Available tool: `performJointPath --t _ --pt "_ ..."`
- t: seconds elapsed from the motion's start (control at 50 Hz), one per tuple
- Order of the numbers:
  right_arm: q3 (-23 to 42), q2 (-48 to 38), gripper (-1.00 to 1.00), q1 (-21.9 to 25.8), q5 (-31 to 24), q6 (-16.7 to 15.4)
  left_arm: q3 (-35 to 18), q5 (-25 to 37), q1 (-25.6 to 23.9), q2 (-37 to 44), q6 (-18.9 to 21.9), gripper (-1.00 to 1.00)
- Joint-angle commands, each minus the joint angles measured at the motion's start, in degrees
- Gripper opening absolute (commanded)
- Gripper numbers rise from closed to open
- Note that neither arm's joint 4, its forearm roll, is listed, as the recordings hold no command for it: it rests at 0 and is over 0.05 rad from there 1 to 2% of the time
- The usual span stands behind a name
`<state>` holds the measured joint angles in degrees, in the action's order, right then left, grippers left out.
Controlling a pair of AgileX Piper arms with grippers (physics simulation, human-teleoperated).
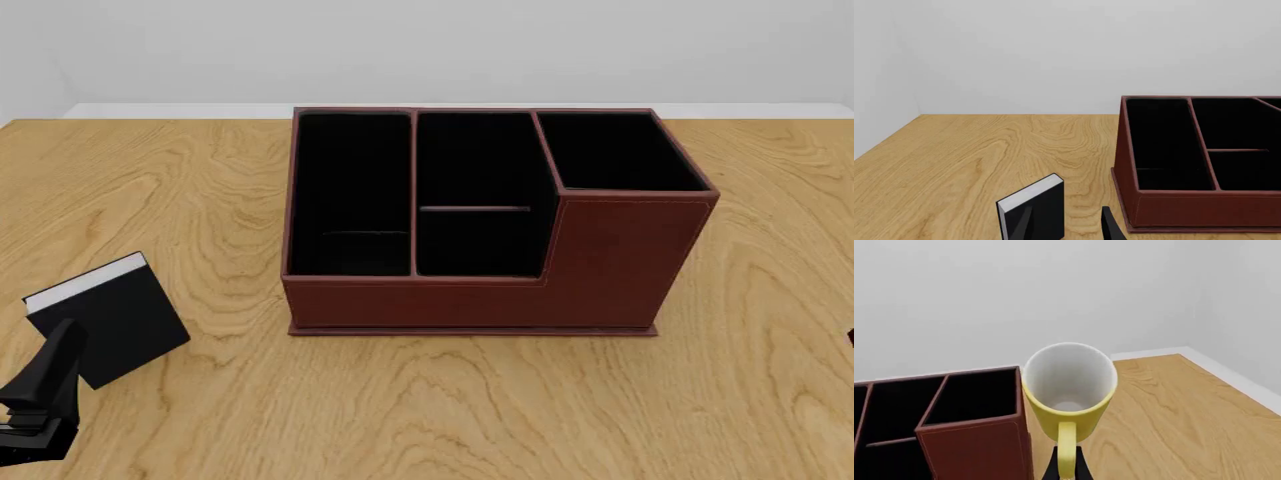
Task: Pick up the yellow and white mug and place it to the right of the caddy.
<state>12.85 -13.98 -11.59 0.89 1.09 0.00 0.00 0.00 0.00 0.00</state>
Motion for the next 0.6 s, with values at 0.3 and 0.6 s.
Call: performJointPath --t 0.3,0.6 --pt "-5.05 -5.61 -1.0 -0.28 8.16 2.43 0.0 0.0 0.0 0.0 0.0 1.0" --pt "-7.52 -6.42 -1.0 -1.0 10.16 3.28 0.0 0.0 0.0 0.0 0.0 1.0"
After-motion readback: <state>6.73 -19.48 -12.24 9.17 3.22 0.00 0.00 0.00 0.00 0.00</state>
